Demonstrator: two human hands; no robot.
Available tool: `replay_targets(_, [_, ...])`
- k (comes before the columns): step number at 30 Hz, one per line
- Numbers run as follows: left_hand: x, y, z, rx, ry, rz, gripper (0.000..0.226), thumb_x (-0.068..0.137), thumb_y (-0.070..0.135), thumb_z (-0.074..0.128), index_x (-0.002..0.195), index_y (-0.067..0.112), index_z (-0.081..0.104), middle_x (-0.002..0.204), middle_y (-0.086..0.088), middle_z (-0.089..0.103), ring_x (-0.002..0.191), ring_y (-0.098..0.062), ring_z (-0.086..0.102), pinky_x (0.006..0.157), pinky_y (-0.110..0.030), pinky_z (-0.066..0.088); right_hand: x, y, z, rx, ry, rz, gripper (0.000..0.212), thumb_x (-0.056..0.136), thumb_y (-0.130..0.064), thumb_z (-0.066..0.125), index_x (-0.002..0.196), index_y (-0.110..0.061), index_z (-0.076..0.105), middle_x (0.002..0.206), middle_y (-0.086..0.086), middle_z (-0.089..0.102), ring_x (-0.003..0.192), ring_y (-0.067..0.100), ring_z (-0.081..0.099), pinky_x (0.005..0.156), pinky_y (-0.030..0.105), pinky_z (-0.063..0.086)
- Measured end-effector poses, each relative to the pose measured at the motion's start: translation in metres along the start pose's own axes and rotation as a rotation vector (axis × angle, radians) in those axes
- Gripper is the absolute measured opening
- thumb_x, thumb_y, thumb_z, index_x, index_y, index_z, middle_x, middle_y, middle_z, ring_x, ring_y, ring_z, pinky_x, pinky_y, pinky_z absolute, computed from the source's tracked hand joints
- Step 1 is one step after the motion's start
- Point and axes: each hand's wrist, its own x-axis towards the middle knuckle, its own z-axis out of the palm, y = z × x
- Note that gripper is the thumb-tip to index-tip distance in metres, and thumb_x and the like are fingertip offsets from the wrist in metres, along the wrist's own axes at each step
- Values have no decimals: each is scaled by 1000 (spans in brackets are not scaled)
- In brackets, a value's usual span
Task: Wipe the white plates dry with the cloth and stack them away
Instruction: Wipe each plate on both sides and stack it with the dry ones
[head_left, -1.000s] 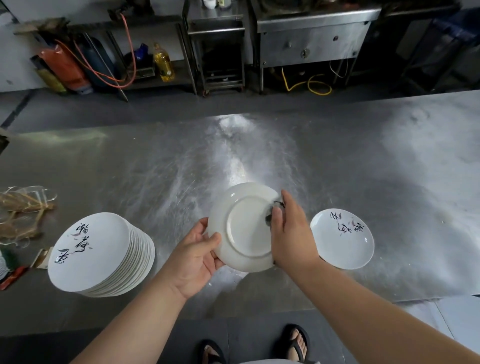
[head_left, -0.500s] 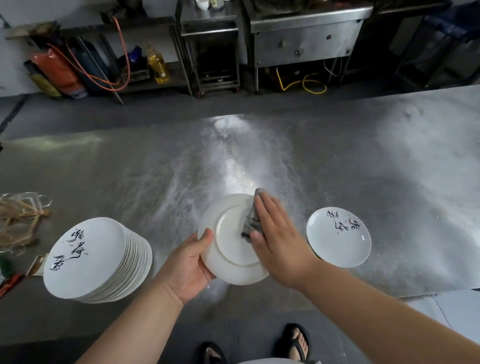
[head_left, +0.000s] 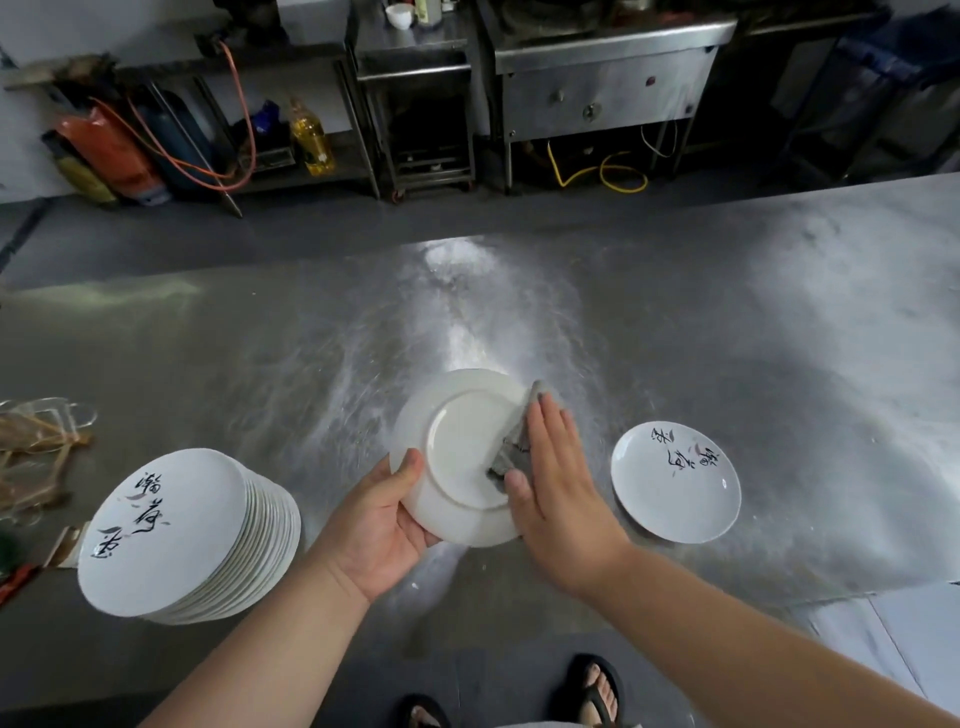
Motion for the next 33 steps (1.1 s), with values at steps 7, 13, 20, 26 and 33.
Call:
replay_targets(7, [3, 5, 14, -99, -47, 48, 50, 103, 27, 43, 146, 5, 56, 144, -21, 61, 130, -34, 62, 92, -46, 61, 48, -6, -20, -16, 154, -75, 61, 110, -35, 36, 167, -22, 21, 174, -12, 12, 156, 4, 14, 125, 20, 12])
replay_targets(13, [-2, -1, 19, -42, -74, -30, 43, 100, 17, 47, 139, 8, 60, 133, -19, 69, 117, -32, 71, 80, -46, 63, 15, -9, -6, 234, 354, 61, 60, 105, -28, 45, 164, -24, 32, 170, -19, 20, 153, -1, 20, 123, 18, 17])
replay_targets(20, [3, 14, 6, 28, 19, -49, 45, 99, 35, 49, 129, 10, 72, 142, -17, 64, 126, -31, 65, 103, -48, 56, 64, -2, -55, 107, -50, -216, 49, 104, -21, 45, 152, -17, 54, 159, -8, 48, 147, 6, 41, 123, 24, 28])
replay_targets(26, [6, 9, 2, -78, 9, 6, 48, 101, 34, 43, 122, 6, 76, 137, -20, 66, 120, -33, 69, 87, -47, 63, 6, -7, -10, -90, -98, -115, 82, 103, -69, 14, 167, -19, 0, 174, -8, -16, 158, 23, -27, 128, 35, -9])
replay_targets(33, [3, -2, 6, -58, -14, -15, 48, 104, 31, 42, 136, 4, 66, 144, -21, 61, 129, -34, 63, 91, -46, 61, 50, 12, -35, -27, -9, -74, 87, 102, -72, 18, 165, -13, 22, 169, -9, 10, 156, 1, -2, 130, 32, 5])
